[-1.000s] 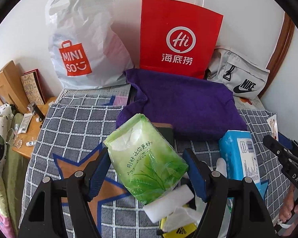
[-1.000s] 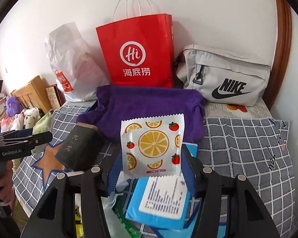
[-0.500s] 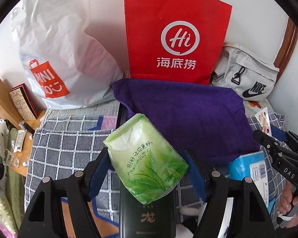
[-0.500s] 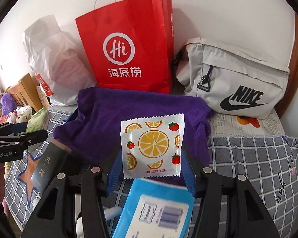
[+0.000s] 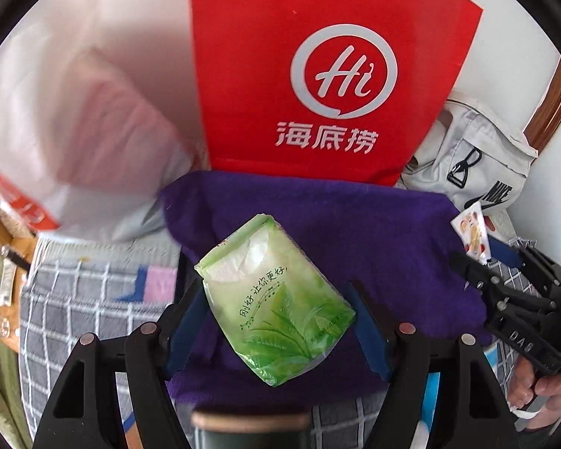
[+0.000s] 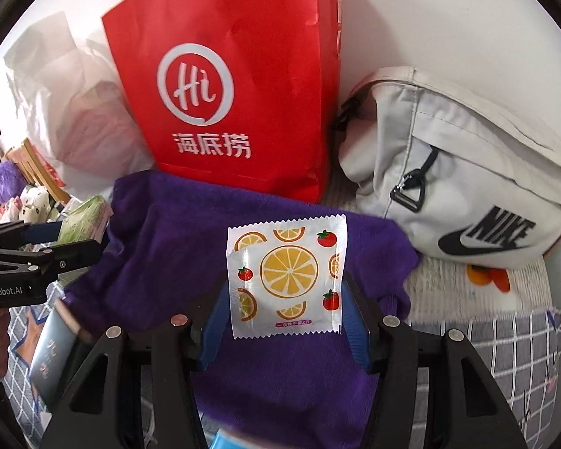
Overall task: Organize soft objects
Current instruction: 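Carry both packs onto the purple towel while both tools open to release them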
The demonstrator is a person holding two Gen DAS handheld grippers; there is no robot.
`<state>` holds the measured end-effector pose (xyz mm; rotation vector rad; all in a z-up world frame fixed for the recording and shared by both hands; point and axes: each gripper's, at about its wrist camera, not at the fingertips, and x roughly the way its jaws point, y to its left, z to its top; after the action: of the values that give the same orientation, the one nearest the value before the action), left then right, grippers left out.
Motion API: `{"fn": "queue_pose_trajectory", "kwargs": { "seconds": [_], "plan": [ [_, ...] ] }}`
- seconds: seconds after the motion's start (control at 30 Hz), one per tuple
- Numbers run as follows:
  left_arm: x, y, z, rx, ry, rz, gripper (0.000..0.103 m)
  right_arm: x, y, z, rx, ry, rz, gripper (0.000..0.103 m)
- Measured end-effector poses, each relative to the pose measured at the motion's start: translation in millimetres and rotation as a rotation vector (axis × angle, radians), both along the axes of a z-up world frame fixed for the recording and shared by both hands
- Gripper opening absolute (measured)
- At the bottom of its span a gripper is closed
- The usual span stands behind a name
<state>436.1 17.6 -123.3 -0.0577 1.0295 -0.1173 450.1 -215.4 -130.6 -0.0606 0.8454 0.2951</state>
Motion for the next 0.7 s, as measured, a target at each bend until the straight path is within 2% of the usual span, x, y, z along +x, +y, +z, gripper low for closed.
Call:
{"fn": "queue_pose_trajectory", "kwargs": {
  "seconds": [0.2,0.3,0.53,0.7],
  "plan": [
    [33.8,-8.0,-20.4,-0.003,0.029,-0.007,0.073,18.3,-5.1,-21.8,0.042,0.058,0.003,0.057],
    [45.7,-8.9,-31.8,0.0,0.033,-0.003,0.073,25.2,-7.0,-31.1,0.025,0.075,-0.013,0.057],
    [57.6,-0.2,-47.8,-0.066,0.059,-0.002,0.073,36.8,-11.8,-43.1,0.019,0.107,-0.051,0.058],
    [64.3,-1.8,-53.2,-0.068,0.067,-0.015,0.074,42.1,-4.4,-50.8,0.005,0.128,-0.033,0.064]
  ]
}}
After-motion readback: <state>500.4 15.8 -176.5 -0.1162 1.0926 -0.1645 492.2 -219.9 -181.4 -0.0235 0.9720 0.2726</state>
